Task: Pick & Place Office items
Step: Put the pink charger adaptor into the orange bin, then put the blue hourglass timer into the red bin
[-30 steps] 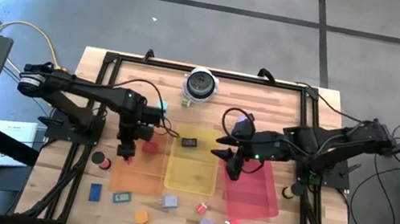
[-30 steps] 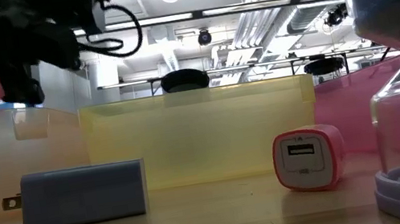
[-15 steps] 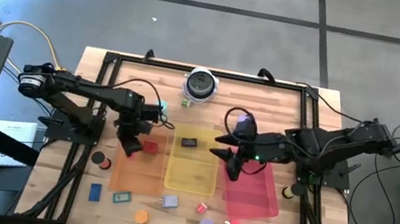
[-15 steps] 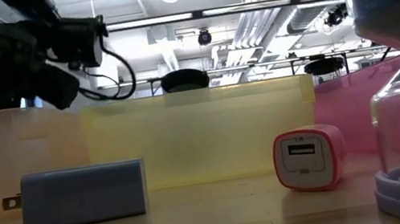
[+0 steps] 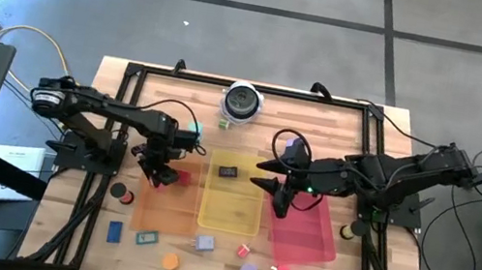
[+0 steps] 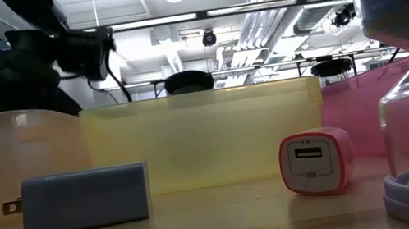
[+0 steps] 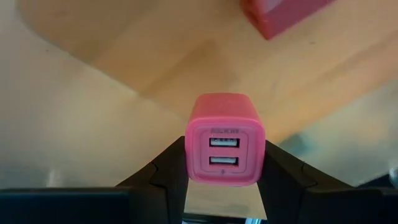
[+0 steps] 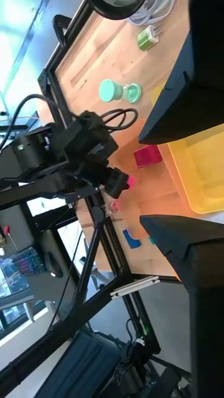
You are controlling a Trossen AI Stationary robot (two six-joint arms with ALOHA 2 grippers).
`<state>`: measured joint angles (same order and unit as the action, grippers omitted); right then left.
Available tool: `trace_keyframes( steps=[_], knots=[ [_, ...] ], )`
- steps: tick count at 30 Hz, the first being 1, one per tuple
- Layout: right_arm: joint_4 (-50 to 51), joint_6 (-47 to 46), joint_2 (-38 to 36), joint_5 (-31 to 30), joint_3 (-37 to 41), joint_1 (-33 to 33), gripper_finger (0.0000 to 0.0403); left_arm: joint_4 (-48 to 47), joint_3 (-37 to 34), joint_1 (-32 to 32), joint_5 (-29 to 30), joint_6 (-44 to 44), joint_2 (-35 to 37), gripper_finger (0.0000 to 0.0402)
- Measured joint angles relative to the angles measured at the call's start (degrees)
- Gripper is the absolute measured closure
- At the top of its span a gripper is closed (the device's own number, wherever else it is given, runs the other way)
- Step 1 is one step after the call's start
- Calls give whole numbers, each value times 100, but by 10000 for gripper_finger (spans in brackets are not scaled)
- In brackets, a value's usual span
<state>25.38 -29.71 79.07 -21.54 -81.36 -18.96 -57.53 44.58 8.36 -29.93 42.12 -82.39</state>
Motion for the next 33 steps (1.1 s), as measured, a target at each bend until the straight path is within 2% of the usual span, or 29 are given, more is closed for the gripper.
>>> trace_keyframes(
  steps=[8, 15, 24, 27, 33],
  knots=[
    [9, 4, 0, 46, 0, 0, 218, 63, 6, 0, -20, -331, -447, 256],
    [91, 13, 0, 48, 0, 0, 218, 87, 7, -2, 13, -331, -456, 195],
    [92, 186, -2, 48, 0, 0, 218, 52, 7, 2, -8, -333, -436, 185],
    [92, 288, -2, 48, 0, 0, 218, -59, 7, 66, -160, -371, -343, 185],
    [84, 299, -2, 48, 0, 0, 218, -155, 20, 430, -915, -344, 56, 184]
  ],
)
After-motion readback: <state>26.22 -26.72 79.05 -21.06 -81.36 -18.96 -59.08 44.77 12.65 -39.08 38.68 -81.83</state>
